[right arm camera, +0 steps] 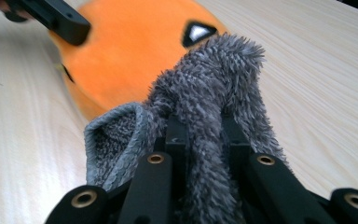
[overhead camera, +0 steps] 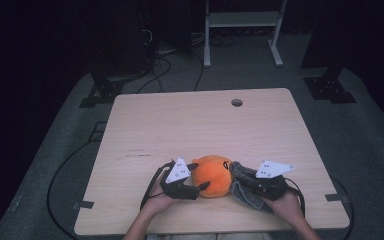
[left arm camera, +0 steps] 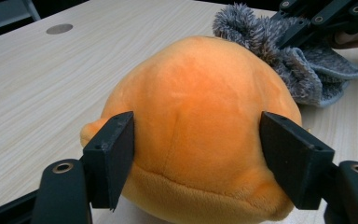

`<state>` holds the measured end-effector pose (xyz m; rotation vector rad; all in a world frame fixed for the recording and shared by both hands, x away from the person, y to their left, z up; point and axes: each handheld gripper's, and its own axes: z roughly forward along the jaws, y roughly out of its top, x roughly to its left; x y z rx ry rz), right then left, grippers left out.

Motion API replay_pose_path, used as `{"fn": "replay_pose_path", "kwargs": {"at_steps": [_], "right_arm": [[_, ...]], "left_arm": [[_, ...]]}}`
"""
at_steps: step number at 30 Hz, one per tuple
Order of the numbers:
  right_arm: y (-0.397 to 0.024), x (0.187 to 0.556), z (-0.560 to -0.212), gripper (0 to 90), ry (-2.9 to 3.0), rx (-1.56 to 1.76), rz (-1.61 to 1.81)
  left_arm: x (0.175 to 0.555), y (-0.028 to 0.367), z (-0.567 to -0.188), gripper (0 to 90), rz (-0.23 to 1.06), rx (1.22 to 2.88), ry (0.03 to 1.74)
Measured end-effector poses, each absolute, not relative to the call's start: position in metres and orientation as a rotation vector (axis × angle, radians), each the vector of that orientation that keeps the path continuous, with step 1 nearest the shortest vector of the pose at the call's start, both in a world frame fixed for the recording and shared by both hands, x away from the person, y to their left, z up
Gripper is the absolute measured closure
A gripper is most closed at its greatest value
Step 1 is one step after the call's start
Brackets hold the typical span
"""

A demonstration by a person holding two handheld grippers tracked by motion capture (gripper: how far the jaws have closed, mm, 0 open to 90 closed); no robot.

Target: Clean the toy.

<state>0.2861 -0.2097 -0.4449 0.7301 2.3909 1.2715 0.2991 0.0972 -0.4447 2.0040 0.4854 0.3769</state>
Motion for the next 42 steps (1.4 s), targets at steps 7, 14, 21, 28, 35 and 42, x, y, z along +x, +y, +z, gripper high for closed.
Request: {"fn": "replay_pose_path", "kwargs": {"at_steps": [7, 14, 21, 28, 35, 42], "right_arm": [[-0.195, 0.274, -0.428, 76.5, 2.359, 0.623, 1.366], [-0.177, 0.278, -0.426, 76.6, 2.387, 0.556, 1.350], [-0.200, 0.282, -0.436, 76.8, 2.382, 0.636, 1.265], [-0.197, 0.271, -0.427, 76.8, 2.367, 0.575, 1.338], [-0.170, 0.269, -0.427, 76.5, 2.399, 0.497, 1.315], [-0.196, 0.277, -0.429, 76.7, 2.367, 0.621, 1.270]], "left_arm": [[0.300, 0.096, -0.448, 32.0, 0.383, 2.003, 0.480], [0.298, 0.095, -0.450, 32.7, 0.382, 1.997, 0.476], [0.297, 0.099, -0.452, 32.4, 0.375, 1.980, 0.448], [0.296, 0.096, -0.453, 32.4, 0.392, 1.977, 0.449], [0.293, 0.097, -0.453, 32.4, 0.401, 1.983, 0.444], [0.292, 0.093, -0.452, 32.2, 0.407, 1.977, 0.443]]}}
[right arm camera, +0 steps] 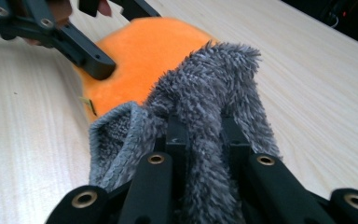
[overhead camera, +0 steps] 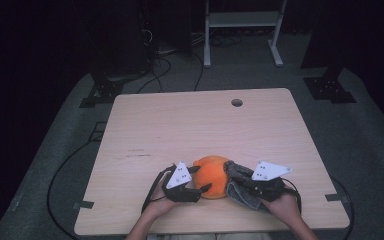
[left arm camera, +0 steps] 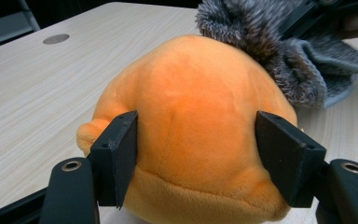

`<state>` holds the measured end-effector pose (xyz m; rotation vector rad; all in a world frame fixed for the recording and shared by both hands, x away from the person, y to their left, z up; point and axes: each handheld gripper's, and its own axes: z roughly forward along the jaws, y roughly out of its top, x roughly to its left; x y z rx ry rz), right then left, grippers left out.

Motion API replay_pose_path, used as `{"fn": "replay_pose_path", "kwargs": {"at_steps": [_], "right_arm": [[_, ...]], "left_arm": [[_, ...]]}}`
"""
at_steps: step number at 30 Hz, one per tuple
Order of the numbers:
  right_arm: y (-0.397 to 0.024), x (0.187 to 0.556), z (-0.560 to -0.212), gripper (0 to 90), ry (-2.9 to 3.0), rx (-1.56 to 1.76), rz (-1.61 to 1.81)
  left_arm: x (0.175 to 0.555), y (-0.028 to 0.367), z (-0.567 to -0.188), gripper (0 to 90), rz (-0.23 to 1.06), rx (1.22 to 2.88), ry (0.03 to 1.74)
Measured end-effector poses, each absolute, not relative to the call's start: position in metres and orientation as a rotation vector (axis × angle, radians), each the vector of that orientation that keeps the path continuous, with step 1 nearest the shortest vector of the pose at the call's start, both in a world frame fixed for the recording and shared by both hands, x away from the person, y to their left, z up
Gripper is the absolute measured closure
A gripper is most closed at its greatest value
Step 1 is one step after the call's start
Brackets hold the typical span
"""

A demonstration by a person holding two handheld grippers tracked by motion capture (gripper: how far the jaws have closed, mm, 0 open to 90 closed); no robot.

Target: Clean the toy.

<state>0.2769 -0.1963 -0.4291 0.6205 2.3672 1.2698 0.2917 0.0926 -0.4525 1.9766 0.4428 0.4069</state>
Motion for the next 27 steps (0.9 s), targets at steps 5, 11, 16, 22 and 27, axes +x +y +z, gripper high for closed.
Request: {"fn": "replay_pose_path", "kwargs": {"at_steps": [5, 11, 16, 22, 27], "right_arm": [[-0.176, 0.264, -0.421, 76.6, 2.366, 0.502, 1.315], [-0.177, 0.268, -0.431, 76.7, 2.377, 0.540, 1.318], [-0.184, 0.271, -0.434, 76.7, 2.370, 0.578, 1.328], [-0.175, 0.259, -0.427, 77.0, 2.340, 0.516, 1.332], [-0.169, 0.263, -0.430, 77.0, 2.380, 0.502, 1.332]], "left_arm": [[0.288, 0.088, -0.450, 31.4, 0.423, 1.991, 0.402], [0.293, 0.100, -0.443, 18.5, 0.336, 1.957, 0.419], [0.292, 0.099, -0.443, 33.7, 0.362, 1.971, 0.413], [0.291, 0.092, -0.446, 40.3, 0.394, 1.977, 0.425], [0.290, 0.094, -0.448, 40.4, 0.395, 1.987, 0.420]]}}
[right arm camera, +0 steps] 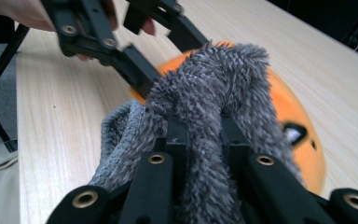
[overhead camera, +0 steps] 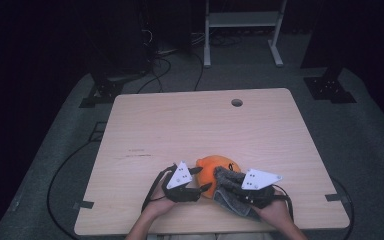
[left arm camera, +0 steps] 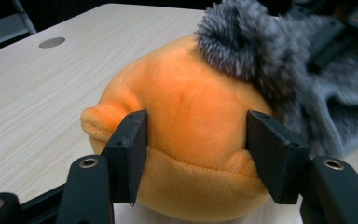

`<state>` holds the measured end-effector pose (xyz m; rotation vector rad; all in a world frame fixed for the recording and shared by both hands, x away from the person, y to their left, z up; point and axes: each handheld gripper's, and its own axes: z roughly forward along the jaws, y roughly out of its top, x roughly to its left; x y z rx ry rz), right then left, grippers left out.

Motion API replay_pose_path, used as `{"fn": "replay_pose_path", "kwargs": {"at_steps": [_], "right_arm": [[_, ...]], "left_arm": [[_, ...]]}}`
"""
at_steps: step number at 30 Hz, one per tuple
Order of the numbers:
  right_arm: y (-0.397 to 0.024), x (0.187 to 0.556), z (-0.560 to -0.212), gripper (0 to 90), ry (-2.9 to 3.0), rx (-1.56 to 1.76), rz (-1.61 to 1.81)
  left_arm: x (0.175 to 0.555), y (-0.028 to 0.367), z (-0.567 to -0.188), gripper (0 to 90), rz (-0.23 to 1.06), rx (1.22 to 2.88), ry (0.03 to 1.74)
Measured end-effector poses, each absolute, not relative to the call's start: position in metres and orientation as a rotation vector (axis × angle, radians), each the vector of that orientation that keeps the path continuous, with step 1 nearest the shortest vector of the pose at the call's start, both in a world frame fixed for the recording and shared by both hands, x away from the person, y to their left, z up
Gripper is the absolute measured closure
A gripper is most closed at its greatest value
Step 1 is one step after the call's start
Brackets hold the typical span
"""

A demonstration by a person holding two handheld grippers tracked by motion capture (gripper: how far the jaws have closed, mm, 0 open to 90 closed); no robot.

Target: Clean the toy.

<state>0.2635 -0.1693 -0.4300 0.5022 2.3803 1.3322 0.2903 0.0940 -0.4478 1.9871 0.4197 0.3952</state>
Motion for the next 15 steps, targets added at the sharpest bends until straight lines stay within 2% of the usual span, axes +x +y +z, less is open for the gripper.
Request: {"fn": "replay_pose_path", "kwargs": {"at_steps": [8, 12, 15], "right_arm": [[-0.195, 0.271, -0.425, 77.0, 2.316, 0.620, 1.314], [-0.193, 0.273, -0.430, 76.9, 2.342, 0.621, 1.304], [-0.196, 0.269, -0.433, 76.9, 2.359, 0.615, 1.298]], "left_arm": [[0.288, 0.095, -0.447, 40.0, 0.398, 2.019, 0.385], [0.286, 0.098, -0.441, 27.2, 0.420, 1.986, 0.375], [0.285, 0.095, -0.436, 29.9, 0.452, 1.899, 0.398]]}}
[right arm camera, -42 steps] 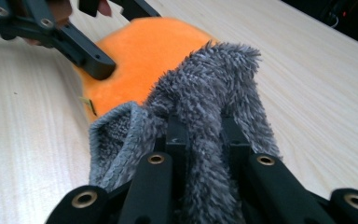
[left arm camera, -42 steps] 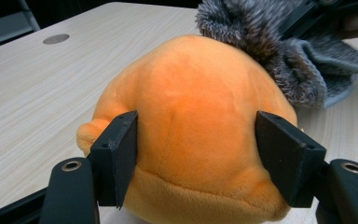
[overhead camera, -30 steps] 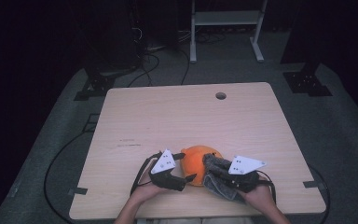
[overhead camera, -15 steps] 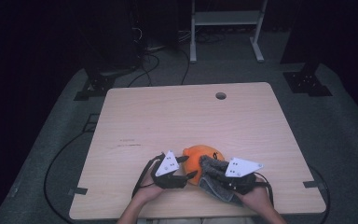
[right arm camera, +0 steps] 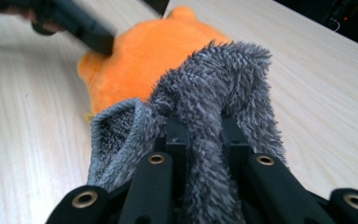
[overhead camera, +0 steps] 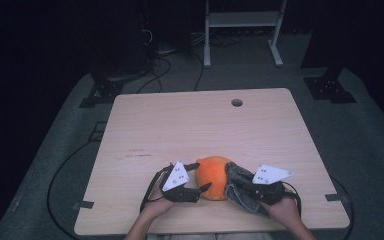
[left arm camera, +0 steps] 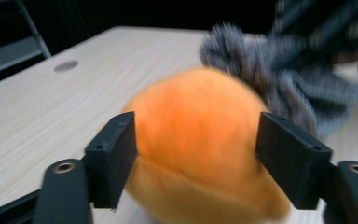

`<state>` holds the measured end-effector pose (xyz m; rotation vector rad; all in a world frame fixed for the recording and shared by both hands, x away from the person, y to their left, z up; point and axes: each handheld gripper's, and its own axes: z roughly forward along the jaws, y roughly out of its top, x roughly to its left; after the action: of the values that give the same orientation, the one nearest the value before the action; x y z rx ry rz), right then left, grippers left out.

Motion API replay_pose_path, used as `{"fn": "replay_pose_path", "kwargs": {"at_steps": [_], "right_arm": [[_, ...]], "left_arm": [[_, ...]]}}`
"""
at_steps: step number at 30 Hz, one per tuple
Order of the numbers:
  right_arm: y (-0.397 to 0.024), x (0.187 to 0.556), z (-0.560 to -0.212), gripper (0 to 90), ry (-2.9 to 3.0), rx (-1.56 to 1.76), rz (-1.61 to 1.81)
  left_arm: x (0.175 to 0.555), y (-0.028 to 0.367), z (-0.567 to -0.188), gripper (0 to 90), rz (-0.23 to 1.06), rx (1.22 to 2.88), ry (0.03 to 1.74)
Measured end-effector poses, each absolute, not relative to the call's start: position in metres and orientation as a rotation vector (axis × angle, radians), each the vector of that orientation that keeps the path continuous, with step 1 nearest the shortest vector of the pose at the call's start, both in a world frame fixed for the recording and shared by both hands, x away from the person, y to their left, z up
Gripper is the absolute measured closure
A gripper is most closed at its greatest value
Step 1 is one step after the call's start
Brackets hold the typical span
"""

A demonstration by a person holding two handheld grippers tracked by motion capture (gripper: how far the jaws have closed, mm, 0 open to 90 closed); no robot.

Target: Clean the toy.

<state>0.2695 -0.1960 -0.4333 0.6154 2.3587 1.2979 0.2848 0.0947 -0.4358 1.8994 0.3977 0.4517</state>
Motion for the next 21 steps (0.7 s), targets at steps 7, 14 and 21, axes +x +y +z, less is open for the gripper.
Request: {"fn": "replay_pose_path", "kwargs": {"at_steps": [7, 14, 21], "right_arm": [[-0.194, 0.259, -0.429, 77.1, 2.356, 0.566, 1.285], [-0.173, 0.273, -0.419, 77.2, 2.373, 0.537, 1.343], [-0.172, 0.267, -0.422, 77.3, 2.380, 0.529, 1.354]], "left_arm": [[0.281, 0.084, -0.443, 40.5, 0.506, 1.970, 0.367], [0.280, 0.085, -0.442, 40.5, 0.478, 1.972, 0.342], [0.282, 0.080, -0.440, 33.2, 0.524, 1.968, 0.342]]}}
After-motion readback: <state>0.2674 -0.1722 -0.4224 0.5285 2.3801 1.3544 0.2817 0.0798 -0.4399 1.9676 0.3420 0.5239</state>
